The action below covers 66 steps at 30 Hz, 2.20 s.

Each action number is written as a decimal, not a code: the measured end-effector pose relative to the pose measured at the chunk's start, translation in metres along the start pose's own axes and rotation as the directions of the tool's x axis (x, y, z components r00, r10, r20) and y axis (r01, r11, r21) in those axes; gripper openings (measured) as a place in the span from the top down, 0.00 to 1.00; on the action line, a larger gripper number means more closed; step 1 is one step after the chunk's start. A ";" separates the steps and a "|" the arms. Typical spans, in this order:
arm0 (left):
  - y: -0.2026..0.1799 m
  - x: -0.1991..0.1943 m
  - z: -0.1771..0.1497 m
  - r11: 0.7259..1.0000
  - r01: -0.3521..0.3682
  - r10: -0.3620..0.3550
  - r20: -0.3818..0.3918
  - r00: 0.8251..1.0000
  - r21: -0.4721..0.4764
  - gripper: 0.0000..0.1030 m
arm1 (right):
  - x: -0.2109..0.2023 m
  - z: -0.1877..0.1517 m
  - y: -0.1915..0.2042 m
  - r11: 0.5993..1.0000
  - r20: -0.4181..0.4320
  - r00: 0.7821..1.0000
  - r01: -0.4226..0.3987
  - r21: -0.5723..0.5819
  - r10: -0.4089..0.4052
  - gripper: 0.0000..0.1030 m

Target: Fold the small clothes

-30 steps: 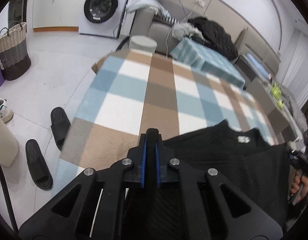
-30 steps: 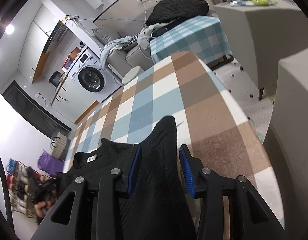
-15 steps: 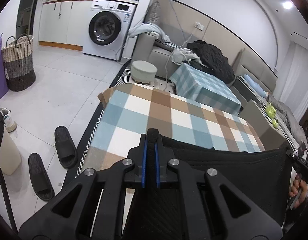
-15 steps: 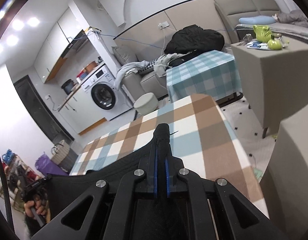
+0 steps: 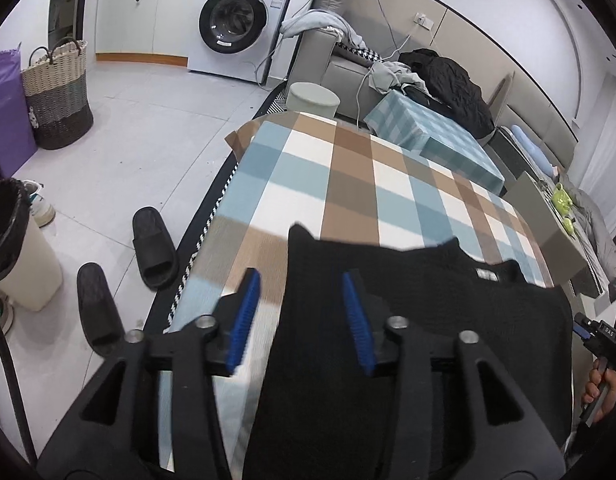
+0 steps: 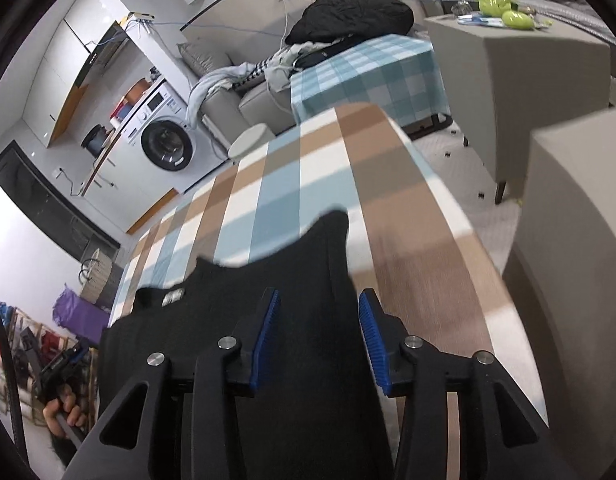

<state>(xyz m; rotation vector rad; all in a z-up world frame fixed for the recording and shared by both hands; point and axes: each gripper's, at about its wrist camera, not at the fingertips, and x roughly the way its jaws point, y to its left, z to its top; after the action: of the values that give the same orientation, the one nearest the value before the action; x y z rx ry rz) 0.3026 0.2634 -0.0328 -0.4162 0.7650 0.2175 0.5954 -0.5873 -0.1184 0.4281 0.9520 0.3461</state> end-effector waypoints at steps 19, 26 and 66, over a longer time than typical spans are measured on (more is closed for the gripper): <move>-0.069 -0.118 -0.145 0.970 0.031 -0.037 0.018 0.999 0.240 0.14 | -0.093 -0.146 0.025 0.982 -0.026 1.000 0.010 -0.189 -0.015 0.10; -0.066 -0.128 -0.187 0.972 0.055 -0.055 -0.006 0.998 0.227 0.14 | -0.110 -0.180 0.011 0.988 -0.025 1.000 0.011 -0.157 -0.015 0.10; -0.113 -0.125 -0.218 0.935 0.152 -0.126 -0.101 0.987 0.319 0.14 | -0.128 -0.219 0.091 0.929 0.057 0.997 0.064 -0.364 -0.047 0.22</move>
<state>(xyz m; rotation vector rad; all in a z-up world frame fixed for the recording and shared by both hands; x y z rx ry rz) 0.1169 0.0609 -0.0526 -0.1632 0.8284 -0.0607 0.3346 -0.5243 -0.0945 0.0670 0.8289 0.4504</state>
